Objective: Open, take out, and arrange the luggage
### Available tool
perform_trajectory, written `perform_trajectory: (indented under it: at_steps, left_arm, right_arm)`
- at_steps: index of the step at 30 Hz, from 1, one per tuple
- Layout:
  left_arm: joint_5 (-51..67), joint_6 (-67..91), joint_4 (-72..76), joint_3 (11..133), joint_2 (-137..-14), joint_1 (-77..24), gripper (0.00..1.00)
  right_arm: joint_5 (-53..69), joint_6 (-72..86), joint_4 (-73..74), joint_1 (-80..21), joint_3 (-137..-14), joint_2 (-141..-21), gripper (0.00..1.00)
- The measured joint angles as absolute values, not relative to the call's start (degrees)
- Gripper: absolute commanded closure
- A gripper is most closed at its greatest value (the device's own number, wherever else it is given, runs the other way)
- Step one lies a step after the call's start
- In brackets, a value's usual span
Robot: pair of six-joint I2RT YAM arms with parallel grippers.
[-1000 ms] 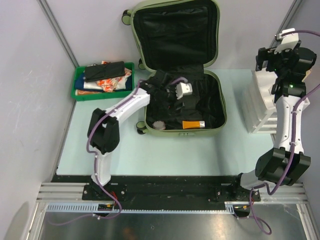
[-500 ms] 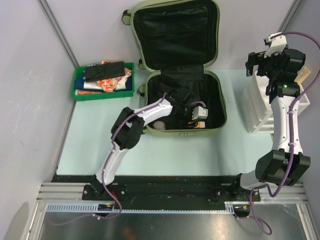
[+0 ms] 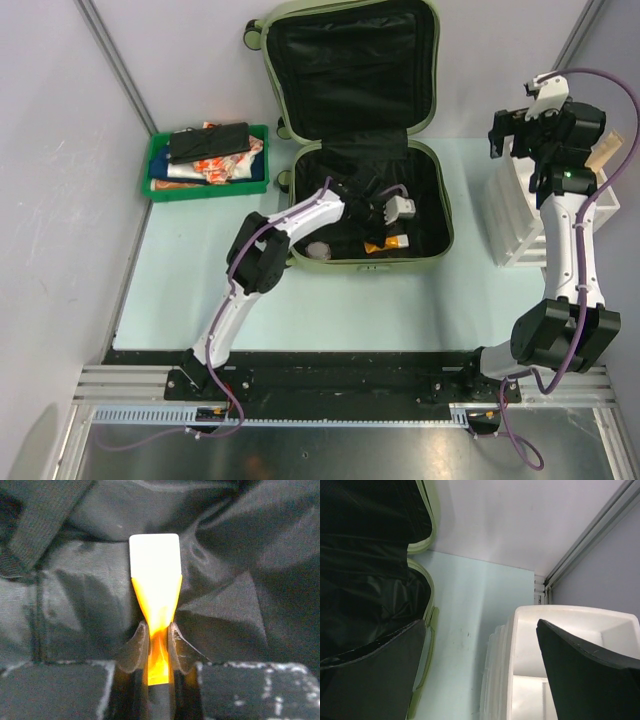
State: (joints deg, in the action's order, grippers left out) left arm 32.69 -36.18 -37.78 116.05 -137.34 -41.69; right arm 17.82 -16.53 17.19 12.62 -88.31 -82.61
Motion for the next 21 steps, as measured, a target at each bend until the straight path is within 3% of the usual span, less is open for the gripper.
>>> perform_trajectory:
  at_steps: [3,12,21]
  left_arm:
    - [34.15,-32.64,-38.74,119.26,-137.71,-40.58,1.00]
    - [34.96,-29.39,-35.68,123.17,-134.78,-35.22,1.00]
    - [39.40,-14.11,-36.05,129.01,-132.86,-34.72,0.99]
  right_arm:
    - [17.82,-16.51,17.32,12.62,-87.46,-82.39,0.03]
    - [19.77,-15.92,18.17,12.62,-86.08,-82.26,0.03]
    - [37.58,-22.35,25.04,10.35,-82.67,-81.49,0.06]
